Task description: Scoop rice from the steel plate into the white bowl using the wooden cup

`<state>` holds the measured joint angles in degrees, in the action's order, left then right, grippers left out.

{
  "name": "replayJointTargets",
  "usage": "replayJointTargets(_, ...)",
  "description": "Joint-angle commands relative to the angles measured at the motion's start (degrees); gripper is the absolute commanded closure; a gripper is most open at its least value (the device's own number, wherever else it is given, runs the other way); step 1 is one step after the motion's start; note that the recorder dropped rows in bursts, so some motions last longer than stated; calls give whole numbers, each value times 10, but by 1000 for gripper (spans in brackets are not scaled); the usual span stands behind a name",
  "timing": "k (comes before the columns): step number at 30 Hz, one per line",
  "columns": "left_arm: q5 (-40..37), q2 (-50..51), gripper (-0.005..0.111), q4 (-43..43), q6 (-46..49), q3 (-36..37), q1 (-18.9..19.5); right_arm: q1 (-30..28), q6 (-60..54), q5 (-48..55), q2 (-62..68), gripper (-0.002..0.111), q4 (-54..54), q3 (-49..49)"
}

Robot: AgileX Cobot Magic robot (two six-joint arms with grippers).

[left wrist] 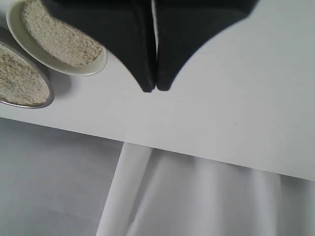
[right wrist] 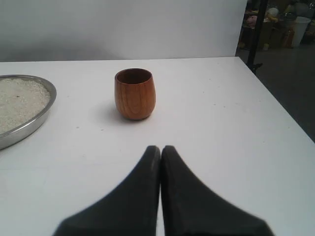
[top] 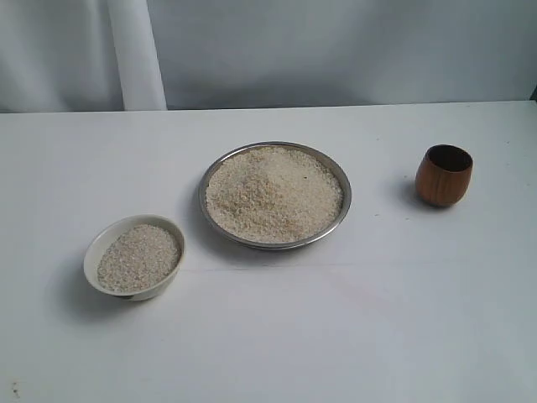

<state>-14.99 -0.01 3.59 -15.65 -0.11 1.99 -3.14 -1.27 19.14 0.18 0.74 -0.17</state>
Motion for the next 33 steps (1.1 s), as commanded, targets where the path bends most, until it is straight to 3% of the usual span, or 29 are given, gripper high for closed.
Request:
replayJointTargets(1,2,0,107,-1,-1,1,-3,-3,0,-1,-2,108,-3,2)
replayJointTargets(11,2,0,107,-1,-1,1,-3,-3,1,-3,-2,108,-3,2)
replayJointTargets(18,2,0,107,-1,-1,1,-3,-3,1,-73,-2,108,-2,2)
replayJointTargets(33,2,0,107,-1,-1,1,-3,-3,3,-353,-2,108,-2,2)
